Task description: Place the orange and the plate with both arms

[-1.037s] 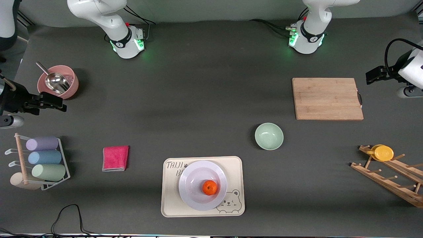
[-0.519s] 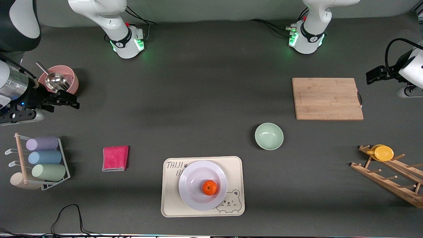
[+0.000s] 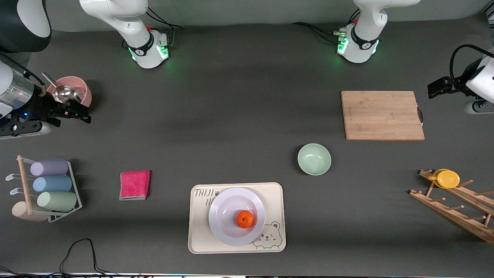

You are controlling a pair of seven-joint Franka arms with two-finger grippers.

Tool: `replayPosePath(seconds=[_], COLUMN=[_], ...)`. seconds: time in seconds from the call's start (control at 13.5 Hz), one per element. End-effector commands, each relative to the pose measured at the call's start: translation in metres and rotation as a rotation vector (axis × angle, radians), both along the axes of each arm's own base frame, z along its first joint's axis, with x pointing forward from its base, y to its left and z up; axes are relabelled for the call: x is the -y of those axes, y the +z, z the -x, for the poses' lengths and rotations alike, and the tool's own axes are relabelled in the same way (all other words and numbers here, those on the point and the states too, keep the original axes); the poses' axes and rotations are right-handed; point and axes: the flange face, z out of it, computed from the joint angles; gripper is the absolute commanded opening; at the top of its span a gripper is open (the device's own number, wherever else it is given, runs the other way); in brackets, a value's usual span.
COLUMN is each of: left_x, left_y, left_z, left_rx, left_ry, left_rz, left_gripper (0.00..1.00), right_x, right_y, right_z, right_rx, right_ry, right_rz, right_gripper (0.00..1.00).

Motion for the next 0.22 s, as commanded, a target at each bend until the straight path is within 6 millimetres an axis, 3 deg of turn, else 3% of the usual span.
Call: replayPosePath(seconds=[0.0, 0.15], left_x=[0.000, 0.000], left_y=[0.007, 0.007], left_z=[0.006, 0.006], left_rx=[-0.004, -0.004], left_ry=[0.008, 0.008], left_rz=[-0.008, -0.010], left_gripper=[1.00, 1.00], right_x=[-0.005, 0.022], right_y=[0.014, 0.025], right_z=[0.001, 0.003], right_rx=[0.022, 0.007], right_ry=[-0.005, -0.042], right_rz=[0.042, 0.033], right_gripper=[1.00, 1.00])
